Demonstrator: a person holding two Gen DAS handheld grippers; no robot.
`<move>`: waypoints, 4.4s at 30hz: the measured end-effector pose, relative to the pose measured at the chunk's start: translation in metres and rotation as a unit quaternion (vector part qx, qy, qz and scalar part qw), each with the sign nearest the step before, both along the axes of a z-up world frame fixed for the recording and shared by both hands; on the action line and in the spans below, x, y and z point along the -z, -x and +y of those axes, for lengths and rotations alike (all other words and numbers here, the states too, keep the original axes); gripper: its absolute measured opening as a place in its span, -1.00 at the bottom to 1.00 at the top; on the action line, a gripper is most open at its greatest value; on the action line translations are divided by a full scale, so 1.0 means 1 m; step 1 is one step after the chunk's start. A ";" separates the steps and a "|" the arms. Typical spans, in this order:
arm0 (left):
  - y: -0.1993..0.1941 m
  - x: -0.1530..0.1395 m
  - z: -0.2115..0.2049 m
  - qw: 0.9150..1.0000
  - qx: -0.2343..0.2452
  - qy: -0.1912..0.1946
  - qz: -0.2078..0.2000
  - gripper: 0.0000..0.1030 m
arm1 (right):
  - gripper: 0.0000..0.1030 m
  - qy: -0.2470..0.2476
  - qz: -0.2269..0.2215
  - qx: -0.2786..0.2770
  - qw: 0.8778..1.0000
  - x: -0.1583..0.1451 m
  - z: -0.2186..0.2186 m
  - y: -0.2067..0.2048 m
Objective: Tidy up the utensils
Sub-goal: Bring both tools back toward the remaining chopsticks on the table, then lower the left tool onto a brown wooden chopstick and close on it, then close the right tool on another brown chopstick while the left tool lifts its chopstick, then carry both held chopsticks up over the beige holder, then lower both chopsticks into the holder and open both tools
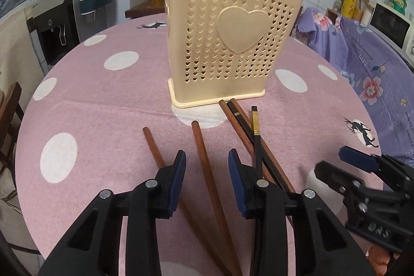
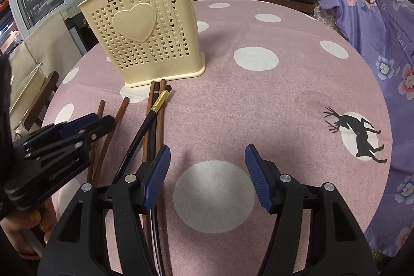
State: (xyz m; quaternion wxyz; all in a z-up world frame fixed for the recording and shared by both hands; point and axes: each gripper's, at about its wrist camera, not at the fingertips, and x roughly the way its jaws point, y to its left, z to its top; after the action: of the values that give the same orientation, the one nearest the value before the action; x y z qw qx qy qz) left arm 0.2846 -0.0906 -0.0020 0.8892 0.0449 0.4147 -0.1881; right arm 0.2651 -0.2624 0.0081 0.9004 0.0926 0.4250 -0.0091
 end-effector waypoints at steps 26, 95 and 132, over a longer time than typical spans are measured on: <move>-0.011 -0.010 0.012 0.999 -0.028 0.041 0.008 -0.83 | -0.15 -0.069 0.025 -0.012 0.997 0.000 0.006 -0.030; 0.031 -0.135 0.051 0.981 -0.014 0.142 -0.134 -0.85 | -0.85 -0.073 -0.144 -0.097 0.982 -0.168 0.025 -0.006; -0.061 -0.198 0.009 0.948 -0.117 0.149 -0.256 -0.85 | -0.85 0.020 -0.243 -0.006 0.970 -0.229 0.007 -0.094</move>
State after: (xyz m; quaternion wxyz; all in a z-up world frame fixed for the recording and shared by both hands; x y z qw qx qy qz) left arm 0.3455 -0.0819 0.1960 0.9777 -0.0899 0.1432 -0.1246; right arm 0.3593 -0.2558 0.2372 0.9784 0.0712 0.1936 0.0108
